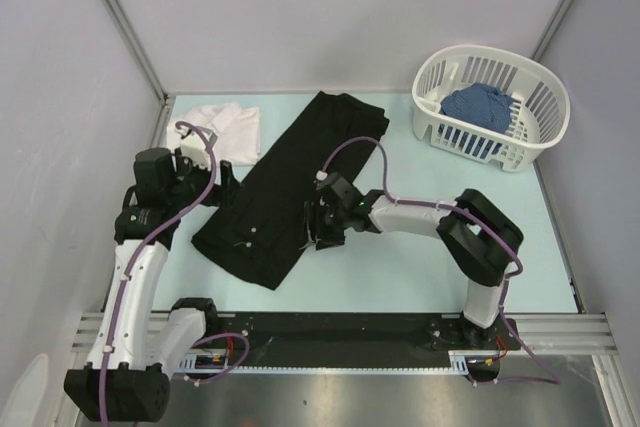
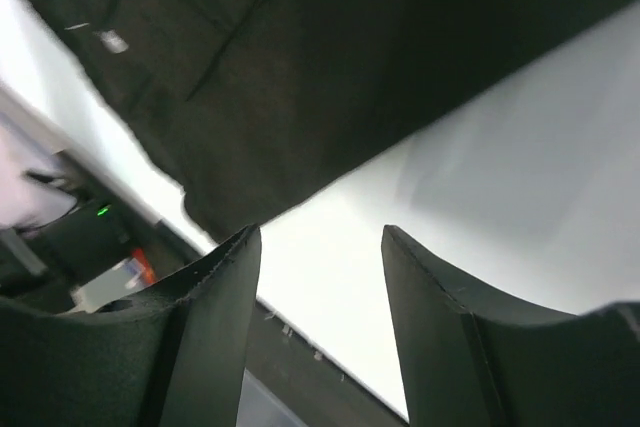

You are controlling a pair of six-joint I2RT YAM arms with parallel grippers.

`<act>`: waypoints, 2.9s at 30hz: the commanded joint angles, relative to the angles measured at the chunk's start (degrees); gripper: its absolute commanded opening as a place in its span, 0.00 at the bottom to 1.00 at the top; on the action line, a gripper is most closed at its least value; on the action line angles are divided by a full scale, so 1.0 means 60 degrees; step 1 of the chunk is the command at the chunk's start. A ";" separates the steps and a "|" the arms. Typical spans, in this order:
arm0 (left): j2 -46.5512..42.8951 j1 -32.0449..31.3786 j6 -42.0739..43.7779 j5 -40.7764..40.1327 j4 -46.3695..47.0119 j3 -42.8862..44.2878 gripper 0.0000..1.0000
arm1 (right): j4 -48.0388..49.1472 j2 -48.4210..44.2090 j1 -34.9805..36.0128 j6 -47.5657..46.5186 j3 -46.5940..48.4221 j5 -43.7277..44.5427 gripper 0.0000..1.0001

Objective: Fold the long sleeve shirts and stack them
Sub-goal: Fold the shirt

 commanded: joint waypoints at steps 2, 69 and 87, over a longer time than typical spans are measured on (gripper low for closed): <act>-0.0656 0.0477 -0.0519 -0.0150 0.0575 -0.0250 0.82 | -0.1868 0.1225 0.0649 0.0174 0.1705 0.2576 0.56; 0.0310 -0.4689 1.0350 0.2049 0.0339 -0.3632 0.96 | -0.3953 -0.6961 -0.4169 -2.0549 -0.4485 -0.3280 0.98; 0.2082 -0.7213 0.9999 0.0729 0.3870 -0.5275 0.69 | -0.0307 -0.5672 -0.2998 -2.3059 -0.6774 -0.3164 0.54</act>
